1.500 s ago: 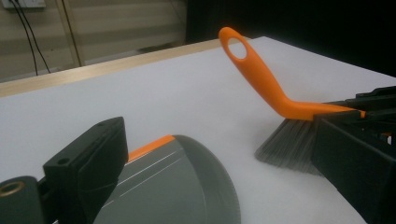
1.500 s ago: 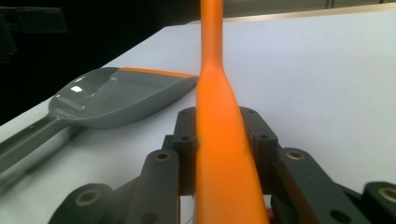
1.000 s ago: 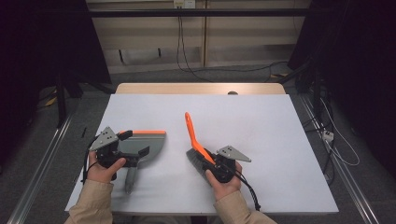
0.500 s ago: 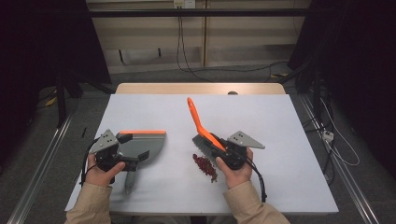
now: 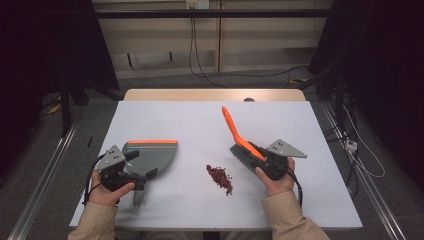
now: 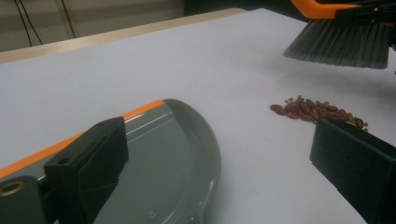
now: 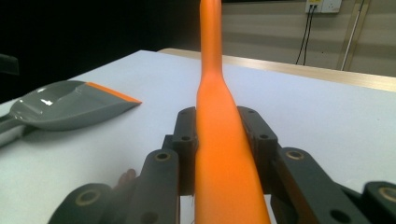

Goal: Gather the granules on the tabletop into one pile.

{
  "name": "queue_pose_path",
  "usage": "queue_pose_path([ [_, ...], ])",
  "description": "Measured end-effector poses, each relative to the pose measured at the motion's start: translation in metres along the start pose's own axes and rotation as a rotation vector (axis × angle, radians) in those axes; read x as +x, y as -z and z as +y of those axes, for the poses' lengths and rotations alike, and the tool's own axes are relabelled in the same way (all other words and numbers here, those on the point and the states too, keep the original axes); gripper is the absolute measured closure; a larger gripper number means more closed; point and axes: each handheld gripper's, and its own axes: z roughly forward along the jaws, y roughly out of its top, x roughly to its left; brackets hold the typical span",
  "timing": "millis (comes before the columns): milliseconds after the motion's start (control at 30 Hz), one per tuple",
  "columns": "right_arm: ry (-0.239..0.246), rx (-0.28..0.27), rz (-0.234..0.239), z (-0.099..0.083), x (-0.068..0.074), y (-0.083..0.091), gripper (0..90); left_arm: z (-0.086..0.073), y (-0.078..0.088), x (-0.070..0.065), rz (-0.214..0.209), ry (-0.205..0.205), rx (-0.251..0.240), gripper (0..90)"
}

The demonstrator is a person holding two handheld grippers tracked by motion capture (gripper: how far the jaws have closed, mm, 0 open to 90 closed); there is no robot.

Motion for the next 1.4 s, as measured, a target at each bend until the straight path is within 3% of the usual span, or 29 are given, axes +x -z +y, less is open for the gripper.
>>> queue_pose_path([
  [133,0.016,0.022,0.017,-0.004,0.0,-0.004,71.2,-0.002,0.0,0.0,-0.002,0.004,0.007,4.3],
  [300,0.071,0.065,0.029,-0.009,0.0,-0.012,71.1,-0.004,0.0,0.0,-0.003,0.004,0.01,4.3],
  [467,0.057,0.062,0.059,-0.007,-0.001,-0.024,71.1,-0.004,-0.002,0.0,-0.006,0.012,0.007,4.3],
  [733,0.108,0.08,0.213,0.001,0.011,-0.056,71.1,-0.005,-0.003,0.002,-0.008,0.015,0.014,4.3],
  [900,0.2,0.11,0.256,0.0,0.019,-0.069,71.1,-0.006,-0.003,0.002,-0.011,0.016,0.013,4.3],
  [1033,0.212,0.108,0.316,-0.002,0.021,-0.079,71.1,-0.005,-0.003,0.002,-0.016,0.012,0.01,4.3],
  [1167,0.233,0.126,0.372,-0.004,0.024,-0.078,71.2,-0.006,-0.003,0.003,-0.012,0.021,0.012,4.3],
  [1400,0.242,0.14,0.391,-0.007,0.023,-0.065,71.2,-0.006,-0.002,0.002,-0.01,0.018,0.011,4.3],
])
